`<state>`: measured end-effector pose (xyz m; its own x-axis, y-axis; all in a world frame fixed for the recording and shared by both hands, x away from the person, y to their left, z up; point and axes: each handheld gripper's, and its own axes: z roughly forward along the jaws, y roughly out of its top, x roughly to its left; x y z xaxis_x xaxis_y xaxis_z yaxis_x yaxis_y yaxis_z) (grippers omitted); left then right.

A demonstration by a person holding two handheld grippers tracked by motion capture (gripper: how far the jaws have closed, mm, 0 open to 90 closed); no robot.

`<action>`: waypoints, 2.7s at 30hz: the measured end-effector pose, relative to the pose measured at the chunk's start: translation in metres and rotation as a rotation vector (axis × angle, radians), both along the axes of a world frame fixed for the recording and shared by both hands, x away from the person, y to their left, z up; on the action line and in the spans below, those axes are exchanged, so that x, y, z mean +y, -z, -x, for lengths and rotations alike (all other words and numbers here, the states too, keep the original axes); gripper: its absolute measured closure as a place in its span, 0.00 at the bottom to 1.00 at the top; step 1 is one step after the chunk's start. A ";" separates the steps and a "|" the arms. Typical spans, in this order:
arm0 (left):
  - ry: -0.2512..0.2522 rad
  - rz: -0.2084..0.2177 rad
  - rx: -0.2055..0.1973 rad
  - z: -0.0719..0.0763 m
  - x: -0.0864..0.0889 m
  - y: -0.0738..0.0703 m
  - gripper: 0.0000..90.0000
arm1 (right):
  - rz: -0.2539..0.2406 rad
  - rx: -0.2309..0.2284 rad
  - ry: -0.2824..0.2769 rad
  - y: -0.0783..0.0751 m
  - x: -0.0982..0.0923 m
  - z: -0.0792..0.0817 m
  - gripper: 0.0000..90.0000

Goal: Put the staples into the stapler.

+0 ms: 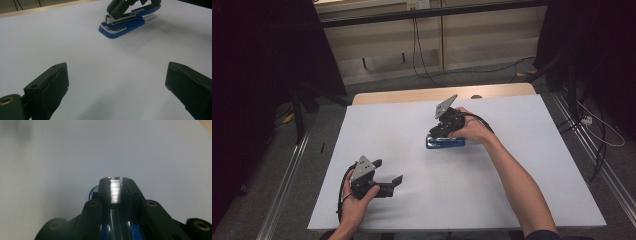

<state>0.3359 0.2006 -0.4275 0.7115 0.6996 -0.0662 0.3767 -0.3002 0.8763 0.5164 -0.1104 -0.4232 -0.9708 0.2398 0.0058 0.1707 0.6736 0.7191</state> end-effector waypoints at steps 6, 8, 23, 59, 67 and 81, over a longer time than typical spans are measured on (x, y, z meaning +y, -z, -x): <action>0.000 -0.001 0.001 0.000 0.000 0.000 0.06 | -0.006 0.003 0.005 0.000 0.000 0.000 0.86; 0.000 0.000 0.001 0.000 0.000 0.000 0.06 | -0.009 0.008 0.009 0.000 0.000 -0.001 0.85; -0.005 -0.001 -0.001 0.000 0.002 0.000 0.06 | -0.017 0.006 0.066 0.001 -0.002 0.000 0.66; -0.013 -0.006 0.000 -0.002 0.001 0.001 0.06 | -0.129 0.046 0.420 0.000 -0.024 0.022 0.07; -0.020 -0.009 -0.001 -0.003 0.002 0.001 0.06 | -0.155 0.028 0.453 -0.002 -0.025 0.034 0.07; -0.031 -0.009 0.000 -0.003 0.002 0.001 0.06 | -0.226 -0.012 0.578 0.000 -0.041 0.052 0.05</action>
<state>0.3391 0.2028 -0.4285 0.6892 0.7222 -0.0595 0.3860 -0.2964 0.8736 0.4643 -0.1510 -0.4229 -0.6845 0.7210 0.1075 0.4534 0.3057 0.8372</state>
